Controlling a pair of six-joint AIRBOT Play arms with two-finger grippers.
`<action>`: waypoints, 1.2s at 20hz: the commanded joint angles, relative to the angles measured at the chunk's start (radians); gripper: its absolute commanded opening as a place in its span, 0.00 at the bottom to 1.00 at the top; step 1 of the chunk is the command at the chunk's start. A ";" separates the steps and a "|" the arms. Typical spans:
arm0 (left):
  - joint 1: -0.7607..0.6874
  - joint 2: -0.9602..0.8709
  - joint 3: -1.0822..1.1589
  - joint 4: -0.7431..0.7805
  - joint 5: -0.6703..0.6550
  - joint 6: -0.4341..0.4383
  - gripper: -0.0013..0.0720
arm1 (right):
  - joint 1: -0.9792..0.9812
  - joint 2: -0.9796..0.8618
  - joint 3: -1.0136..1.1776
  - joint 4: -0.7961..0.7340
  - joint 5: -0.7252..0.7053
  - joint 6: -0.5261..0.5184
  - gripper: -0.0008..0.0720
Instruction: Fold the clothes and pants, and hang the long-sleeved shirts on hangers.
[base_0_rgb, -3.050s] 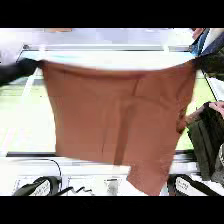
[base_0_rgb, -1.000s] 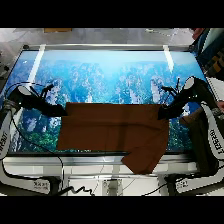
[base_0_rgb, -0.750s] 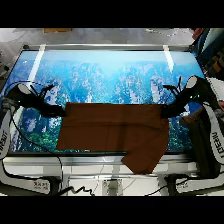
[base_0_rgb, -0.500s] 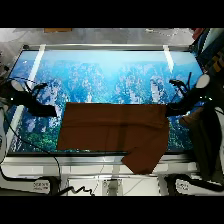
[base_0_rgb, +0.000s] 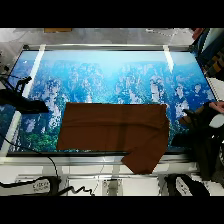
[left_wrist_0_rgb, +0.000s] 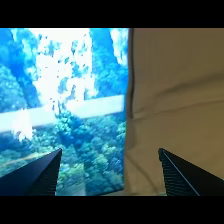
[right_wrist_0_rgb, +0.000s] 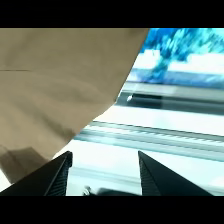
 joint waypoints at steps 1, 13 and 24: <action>0.006 0.005 0.001 -0.029 0.007 0.000 0.96 | -0.028 0.017 -0.172 0.038 -0.154 0.037 0.67; 0.008 0.006 0.000 -0.014 -0.002 -0.031 0.86 | -0.028 -0.233 -0.216 0.210 -0.365 -0.154 0.35; 0.167 0.008 -0.306 -0.050 -0.018 0.043 0.65 | -0.026 -0.054 -0.162 0.291 -0.313 -0.157 0.03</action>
